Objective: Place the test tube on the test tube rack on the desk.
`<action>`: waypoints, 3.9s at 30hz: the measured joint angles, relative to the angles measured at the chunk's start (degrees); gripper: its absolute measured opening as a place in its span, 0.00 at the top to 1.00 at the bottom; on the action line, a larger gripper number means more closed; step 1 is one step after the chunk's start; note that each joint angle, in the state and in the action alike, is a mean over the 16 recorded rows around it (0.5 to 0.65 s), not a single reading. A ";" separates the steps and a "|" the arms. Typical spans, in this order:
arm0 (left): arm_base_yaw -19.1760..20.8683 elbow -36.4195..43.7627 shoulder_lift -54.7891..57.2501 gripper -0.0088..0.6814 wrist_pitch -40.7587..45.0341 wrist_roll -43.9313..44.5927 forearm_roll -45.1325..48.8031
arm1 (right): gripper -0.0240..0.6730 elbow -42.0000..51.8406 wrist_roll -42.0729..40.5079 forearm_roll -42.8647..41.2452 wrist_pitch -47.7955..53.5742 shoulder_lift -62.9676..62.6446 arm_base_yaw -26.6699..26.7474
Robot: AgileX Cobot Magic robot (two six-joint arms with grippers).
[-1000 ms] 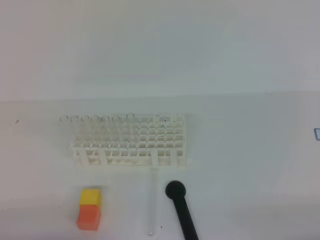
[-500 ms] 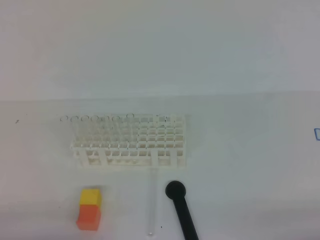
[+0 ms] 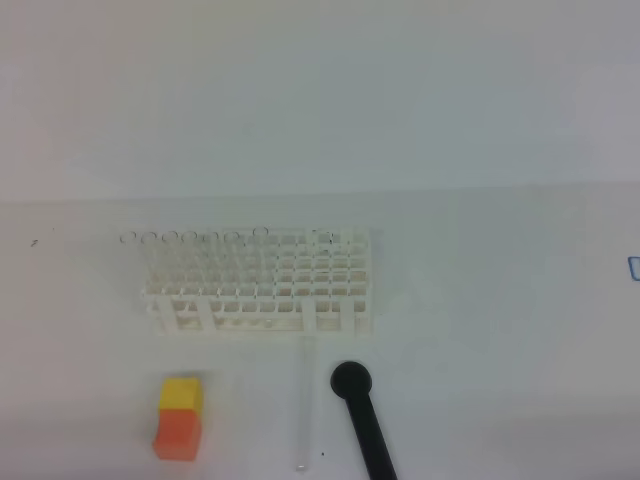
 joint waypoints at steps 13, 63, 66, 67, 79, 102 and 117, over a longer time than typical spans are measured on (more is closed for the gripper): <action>-3.67 -0.12 0.08 0.99 0.52 -0.08 0.01 | 0.97 0.00 0.00 0.00 0.00 0.00 0.00; -4.17 0.00 0.01 0.99 -5.30 0.01 0.04 | 0.97 0.16 0.00 -0.04 -3.61 0.00 0.00; -4.17 0.00 0.01 0.99 -10.19 0.01 0.06 | 0.97 0.25 0.00 -0.04 -7.66 0.00 0.00; -4.17 0.00 0.01 0.99 -12.00 0.01 0.07 | 0.97 0.28 0.00 -0.04 -9.35 0.00 0.00; -4.17 -0.01 0.01 0.99 -30.01 -0.92 -0.06 | 0.97 0.48 0.04 -0.04 -31.60 0.00 0.00; -4.17 -17.86 5.18 0.99 -13.57 -14.18 1.32 | 0.97 -8.72 0.11 -2.39 -27.13 1.46 0.00; -4.19 -41.94 39.03 0.99 31.90 -10.74 -5.04 | 0.97 -32.44 0.11 -4.55 11.56 19.01 0.00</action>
